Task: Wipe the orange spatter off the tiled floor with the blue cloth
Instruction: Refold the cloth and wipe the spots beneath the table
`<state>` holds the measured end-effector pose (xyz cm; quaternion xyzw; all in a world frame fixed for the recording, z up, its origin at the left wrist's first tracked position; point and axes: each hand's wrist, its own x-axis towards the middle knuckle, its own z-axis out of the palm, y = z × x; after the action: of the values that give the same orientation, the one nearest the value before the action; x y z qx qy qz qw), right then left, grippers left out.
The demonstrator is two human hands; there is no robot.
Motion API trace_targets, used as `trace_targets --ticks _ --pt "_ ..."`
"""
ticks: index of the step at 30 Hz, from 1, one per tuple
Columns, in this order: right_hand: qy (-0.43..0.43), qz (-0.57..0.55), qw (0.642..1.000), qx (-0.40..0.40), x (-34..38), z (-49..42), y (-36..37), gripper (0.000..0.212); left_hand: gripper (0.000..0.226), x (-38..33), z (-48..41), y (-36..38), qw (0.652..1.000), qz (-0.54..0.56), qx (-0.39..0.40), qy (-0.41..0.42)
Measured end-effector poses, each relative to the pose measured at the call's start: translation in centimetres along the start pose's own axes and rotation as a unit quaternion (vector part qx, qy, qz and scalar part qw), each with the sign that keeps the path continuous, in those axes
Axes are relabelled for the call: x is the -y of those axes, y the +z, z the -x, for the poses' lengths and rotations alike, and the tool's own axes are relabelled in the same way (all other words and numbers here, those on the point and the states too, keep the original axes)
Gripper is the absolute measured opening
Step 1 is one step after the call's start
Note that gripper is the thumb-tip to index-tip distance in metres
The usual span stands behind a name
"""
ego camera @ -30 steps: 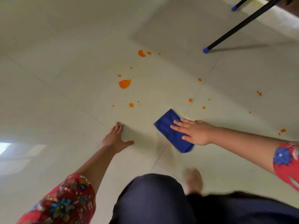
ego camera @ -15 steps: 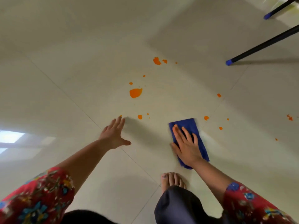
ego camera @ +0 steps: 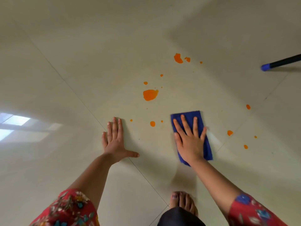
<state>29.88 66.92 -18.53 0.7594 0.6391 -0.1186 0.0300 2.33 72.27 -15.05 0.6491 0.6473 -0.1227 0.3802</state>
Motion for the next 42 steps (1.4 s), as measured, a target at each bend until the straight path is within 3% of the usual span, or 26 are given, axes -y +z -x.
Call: trace_targets --ticks 3,6,10,11,15,18,20,23,26,28,30,33,35,36,39,42 --pt "-0.109 -0.009 0.994 0.008 4.3 -0.2 0.5 0.052 0.158 0.0 0.1 -0.2 1.000 0.000 -0.001 -0.005" --pt "-0.254 0.021 0.967 0.022 1.5 4.3 1.4 0.052 0.158 -0.3 0.4 -0.5 1.000 -0.001 0.003 -0.010" --pt "-0.114 0.016 0.993 -0.002 -2.7 6.3 1.5 0.053 0.156 -0.4 0.3 -0.7 1.000 0.002 0.008 -0.009" --pt "-0.133 0.021 0.991 -0.005 -1.8 6.7 1.5 0.055 0.156 -0.3 0.4 -0.7 1.000 0.003 0.006 -0.008" --pt "-0.345 0.006 0.938 0.021 5.6 5.1 1.6 0.057 0.158 0.0 0.5 -0.7 1.000 0.020 0.000 -0.008" --pt "-0.290 0.000 0.957 0.003 10.2 -2.4 0.6 0.054 0.160 0.2 0.4 -0.5 1.000 0.020 -0.012 -0.008" --pt "-0.200 0.010 0.980 -0.011 9.5 -5.4 0.0 0.052 0.160 0.1 0.3 -0.5 1.000 0.022 -0.005 -0.003" --pt "-0.113 -0.020 0.992 -0.043 7.6 -2.6 0.5 0.052 0.160 -0.1 0.2 -0.5 1.000 0.019 -0.005 -0.004" --pt "-0.187 -0.032 0.982 -0.001 9.5 2.4 1.4 0.055 0.161 -0.1 0.3 -0.3 1.000 0.025 -0.010 -0.012" --pt "-0.269 -0.040 0.962 0.017 11.9 0.4 1.1 0.054 0.161 0.0 0.3 -0.4 1.000 0.026 -0.009 -0.012" --pt "-0.299 -0.016 0.954 0.018 13.4 -4.3 0.2 0.054 0.162 -0.1 0.2 -0.4 0.999 0.031 -0.011 -0.014" --pt "-0.187 -0.004 0.982 -0.008 11.6 -8.8 -0.5 0.054 0.161 -0.3 0.3 -0.4 0.999 0.035 -0.011 -0.019" --pt "-0.104 -0.033 0.993 -0.045 9.9 -6.6 0.0 0.053 0.155 0.0 0.2 -0.4 0.999 0.040 -0.013 -0.018" --pt "-0.102 -0.035 0.993 -0.045 9.5 -4.6 0.4 0.053 0.148 0.1 0.0 -0.4 0.998 0.052 -0.019 -0.017" --pt "-0.216 -0.027 0.976 -0.011 10.6 -1.9 1.0 0.054 0.121 -0.2 -0.8 -0.9 0.988 0.126 -0.086 -0.019" --pt "-0.280 -0.020 0.960 -0.008 13.0 -8.8 -0.3 0.054 0.123 -1.9 -3.0 -2.4 0.988 0.114 -0.104 0.007"
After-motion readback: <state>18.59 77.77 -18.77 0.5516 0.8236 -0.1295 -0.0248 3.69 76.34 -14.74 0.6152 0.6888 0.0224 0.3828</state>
